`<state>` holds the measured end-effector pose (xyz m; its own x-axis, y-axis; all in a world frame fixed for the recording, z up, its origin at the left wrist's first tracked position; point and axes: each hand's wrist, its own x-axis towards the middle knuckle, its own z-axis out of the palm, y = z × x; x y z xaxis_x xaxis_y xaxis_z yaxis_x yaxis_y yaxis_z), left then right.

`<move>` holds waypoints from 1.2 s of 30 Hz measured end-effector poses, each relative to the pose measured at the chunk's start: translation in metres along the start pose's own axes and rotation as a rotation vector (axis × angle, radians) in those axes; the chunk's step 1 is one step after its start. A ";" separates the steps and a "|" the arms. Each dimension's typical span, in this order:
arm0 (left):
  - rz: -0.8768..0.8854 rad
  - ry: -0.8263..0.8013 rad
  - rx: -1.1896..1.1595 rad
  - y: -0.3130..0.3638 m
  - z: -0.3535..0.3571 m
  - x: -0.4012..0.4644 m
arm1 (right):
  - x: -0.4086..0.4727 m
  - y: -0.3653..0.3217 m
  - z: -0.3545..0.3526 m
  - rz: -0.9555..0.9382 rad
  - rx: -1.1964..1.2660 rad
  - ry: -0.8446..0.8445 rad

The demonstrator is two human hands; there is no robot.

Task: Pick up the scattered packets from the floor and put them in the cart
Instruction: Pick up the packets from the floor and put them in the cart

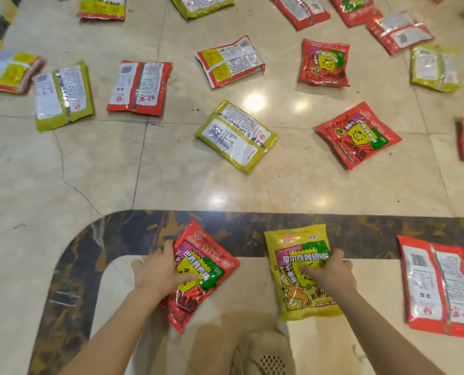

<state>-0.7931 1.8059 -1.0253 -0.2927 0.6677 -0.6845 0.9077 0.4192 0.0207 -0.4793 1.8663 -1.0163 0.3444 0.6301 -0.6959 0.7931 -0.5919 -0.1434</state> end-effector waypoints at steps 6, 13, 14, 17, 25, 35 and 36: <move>-0.081 -0.161 -0.666 0.003 0.004 0.007 | 0.004 -0.012 -0.004 0.007 0.242 -0.023; -0.041 -0.171 -1.304 0.014 -0.029 -0.026 | -0.028 -0.019 -0.034 -0.106 0.563 -0.056; -0.025 -0.139 -1.327 0.016 -0.037 -0.034 | -0.038 -0.022 -0.043 -0.115 0.612 -0.044; 0.011 -0.046 -1.365 0.024 -0.074 -0.071 | -0.081 -0.033 -0.081 -0.131 0.732 -0.026; 0.133 0.122 -1.529 0.031 -0.240 -0.239 | -0.259 -0.080 -0.240 -0.287 0.876 0.012; 0.233 0.437 -1.716 0.003 -0.479 -0.510 | -0.541 -0.134 -0.457 -0.642 1.066 0.057; 0.250 0.473 -1.737 -0.001 -0.499 -0.535 | -0.566 -0.139 -0.474 -0.678 1.084 0.056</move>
<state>-0.7875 1.7555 -0.2955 -0.5459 0.7777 -0.3118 -0.2815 0.1802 0.9425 -0.5464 1.8305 -0.2693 0.0749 0.9698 -0.2322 0.0133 -0.2338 -0.9722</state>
